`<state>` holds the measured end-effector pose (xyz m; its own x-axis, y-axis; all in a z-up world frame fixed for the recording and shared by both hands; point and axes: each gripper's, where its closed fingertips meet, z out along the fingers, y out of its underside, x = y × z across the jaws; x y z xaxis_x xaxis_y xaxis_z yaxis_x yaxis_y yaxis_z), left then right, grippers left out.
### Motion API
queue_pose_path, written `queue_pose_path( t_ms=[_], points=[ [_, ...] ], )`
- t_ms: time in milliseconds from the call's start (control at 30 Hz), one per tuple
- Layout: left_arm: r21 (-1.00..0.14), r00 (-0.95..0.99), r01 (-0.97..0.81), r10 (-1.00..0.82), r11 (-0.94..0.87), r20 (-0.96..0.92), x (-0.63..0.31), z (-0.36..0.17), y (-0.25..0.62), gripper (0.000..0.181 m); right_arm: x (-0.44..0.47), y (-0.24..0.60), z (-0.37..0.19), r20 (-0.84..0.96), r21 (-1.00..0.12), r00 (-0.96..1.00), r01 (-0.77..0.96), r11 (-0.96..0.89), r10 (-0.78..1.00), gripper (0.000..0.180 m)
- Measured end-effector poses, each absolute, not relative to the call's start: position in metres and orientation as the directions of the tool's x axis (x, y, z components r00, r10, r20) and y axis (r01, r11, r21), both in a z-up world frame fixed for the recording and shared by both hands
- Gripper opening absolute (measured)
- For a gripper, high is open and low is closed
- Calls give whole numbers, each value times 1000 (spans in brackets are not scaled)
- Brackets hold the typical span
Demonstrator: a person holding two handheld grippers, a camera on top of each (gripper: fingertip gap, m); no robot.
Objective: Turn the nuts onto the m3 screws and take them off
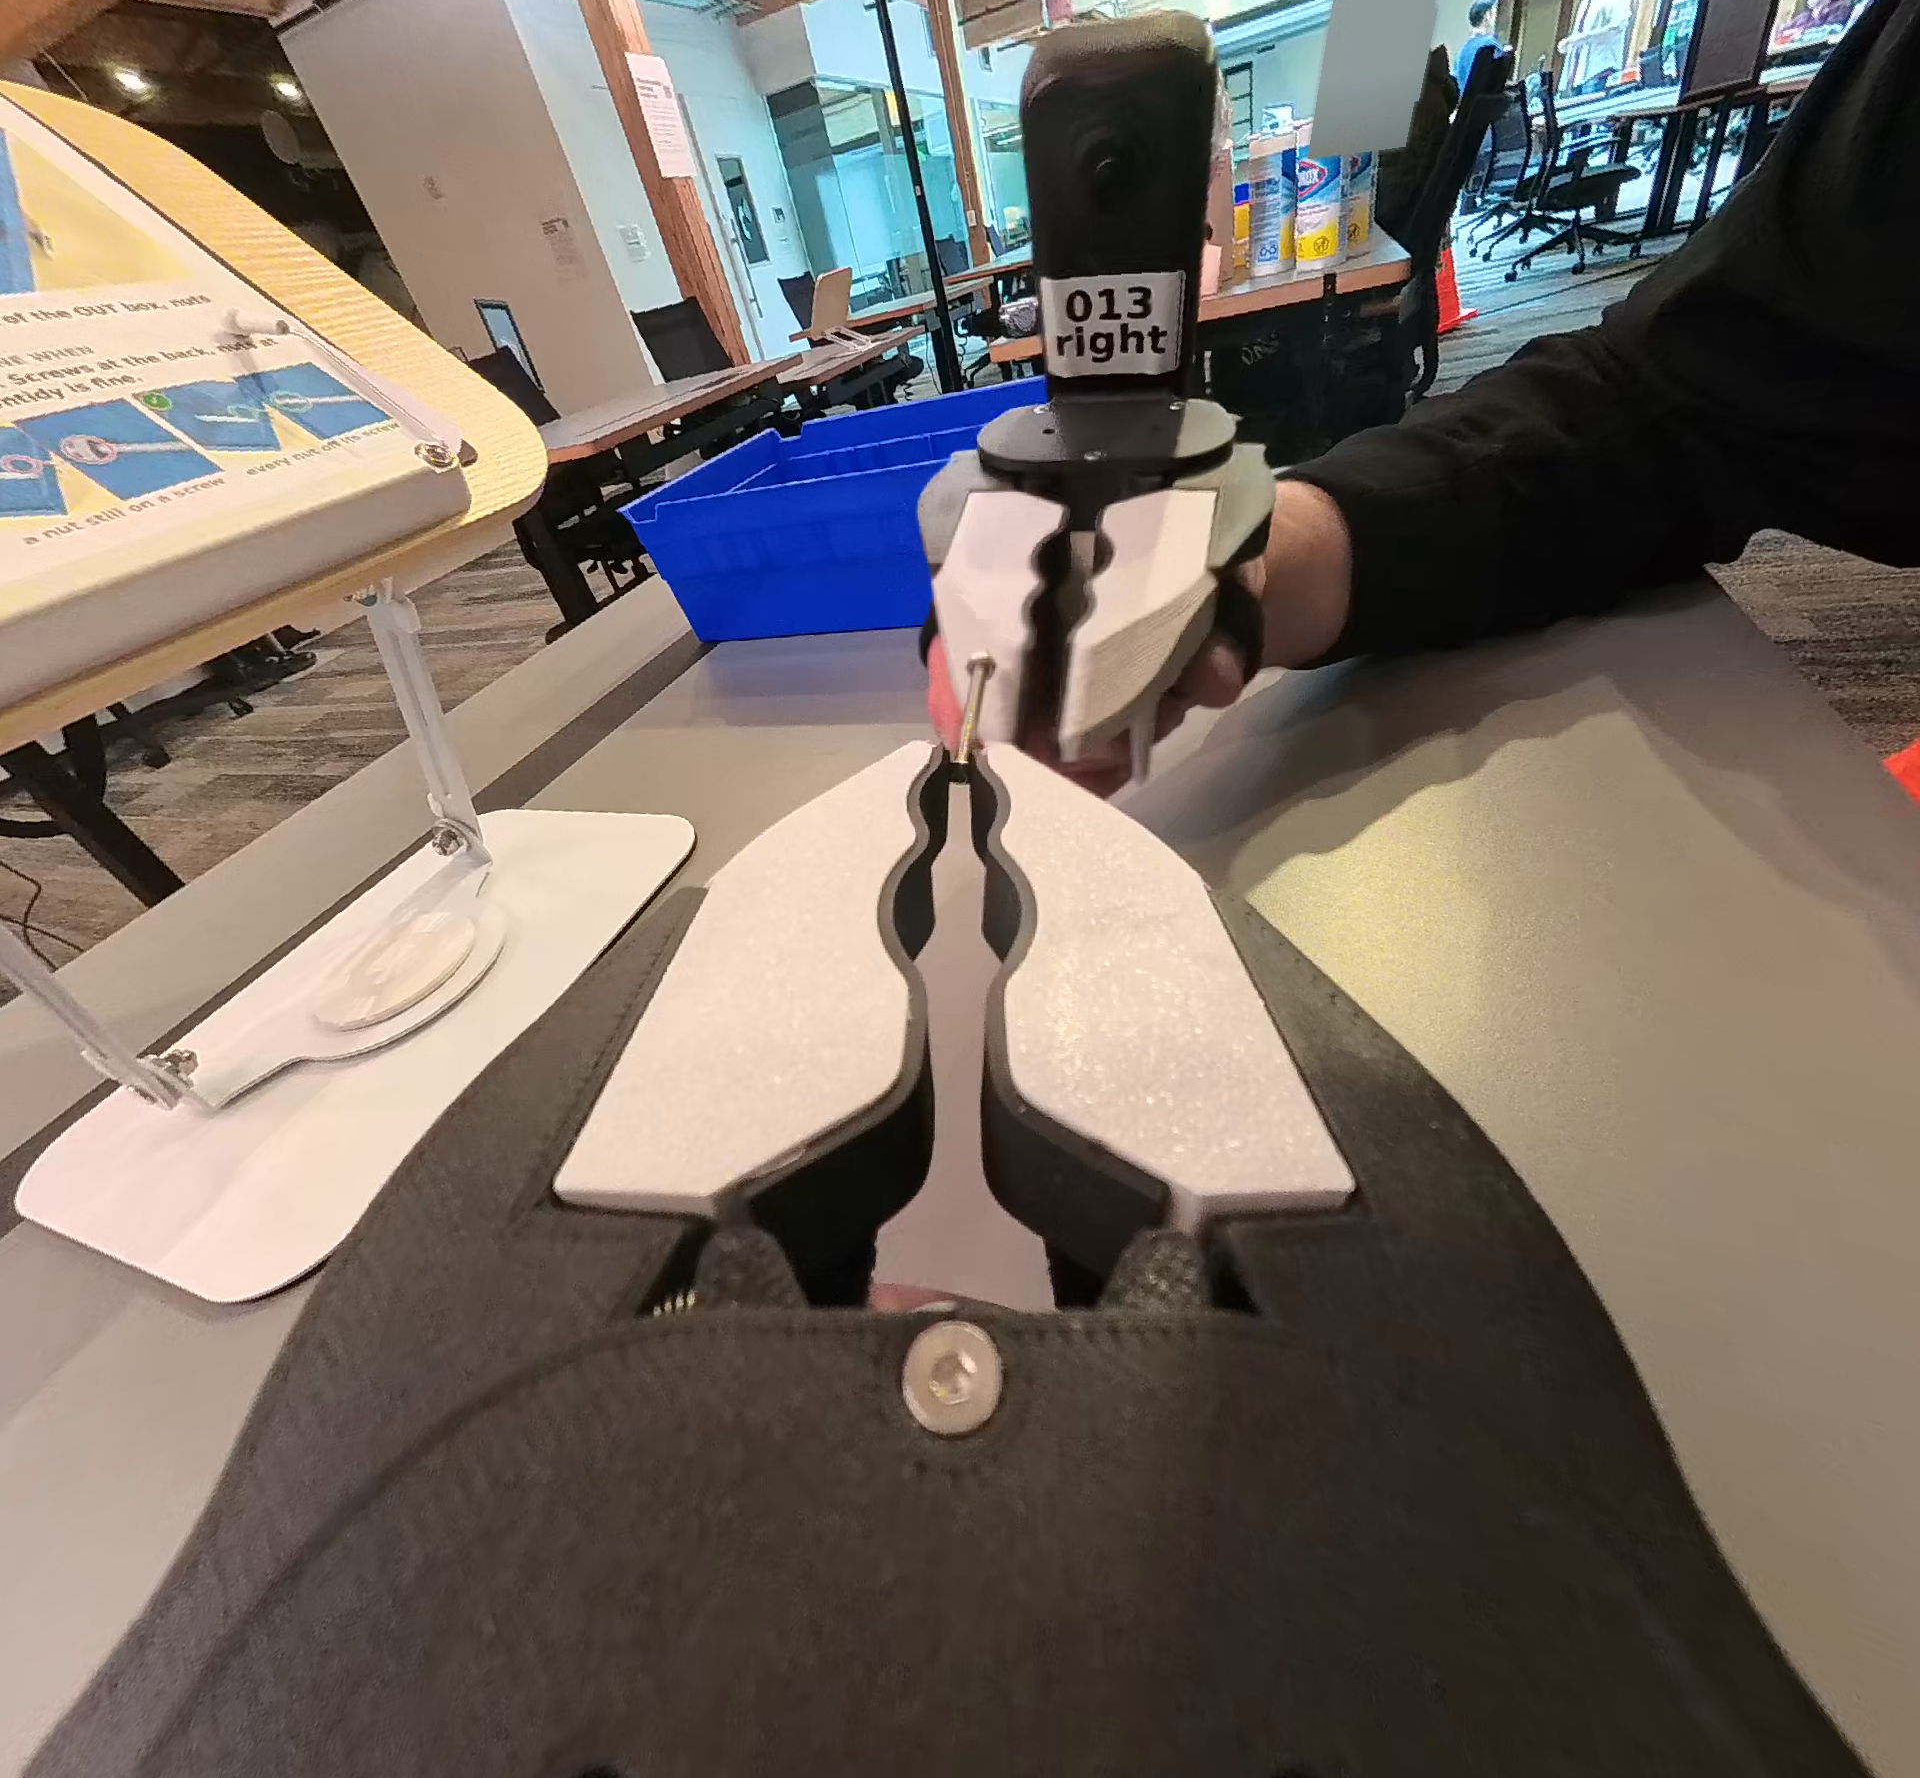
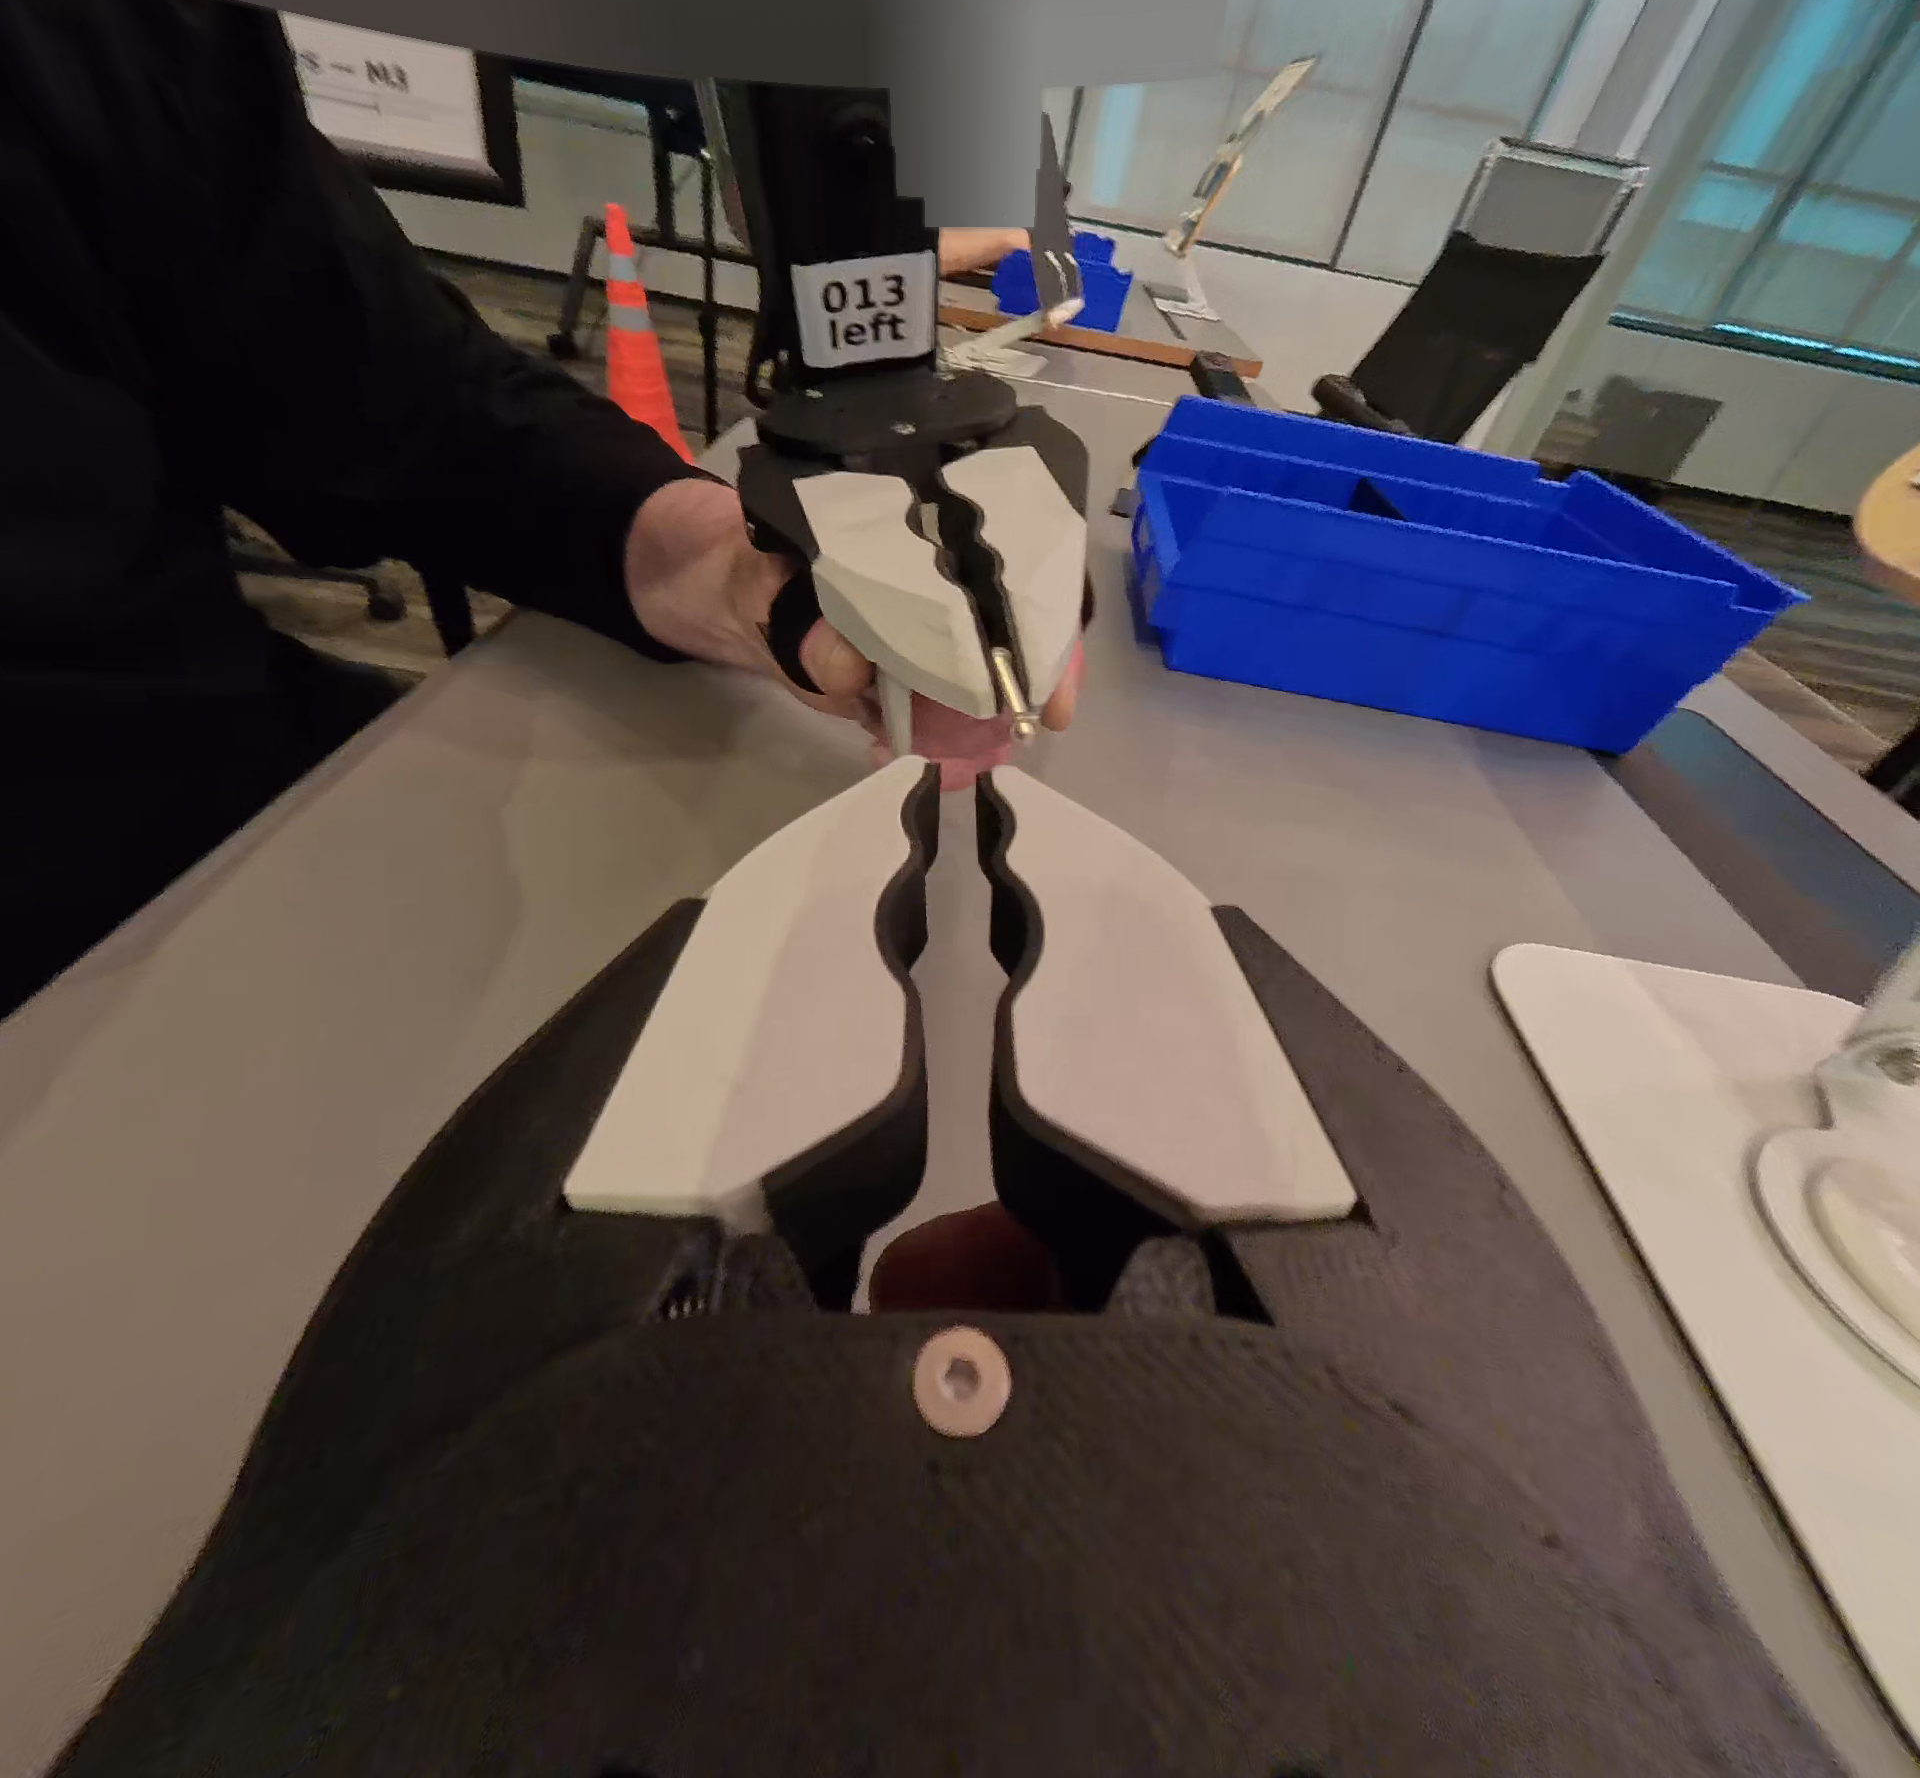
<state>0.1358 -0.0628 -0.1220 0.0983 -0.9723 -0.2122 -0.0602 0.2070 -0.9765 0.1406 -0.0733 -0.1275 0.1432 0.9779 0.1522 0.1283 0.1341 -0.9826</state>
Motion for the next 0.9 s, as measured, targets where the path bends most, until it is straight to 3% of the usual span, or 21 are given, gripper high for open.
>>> queue_pose_path(
  t_ms=[133,667,900],
  points=[
    [-976,92,-64,-973,208,-214,137,-123,-64,3,146,-64,-118,128,-990,194,82,114,973,13],
    [-978,64,-61,-976,202,-206,138,-126,-68,4,140,-69,-119,140,-988,183,87,125,973,5],
    [-966,120,-100,-961,237,-248,119,-122,-52,33,151,-58,-108,188,-980,236,105,167,953,5]
  ],
)
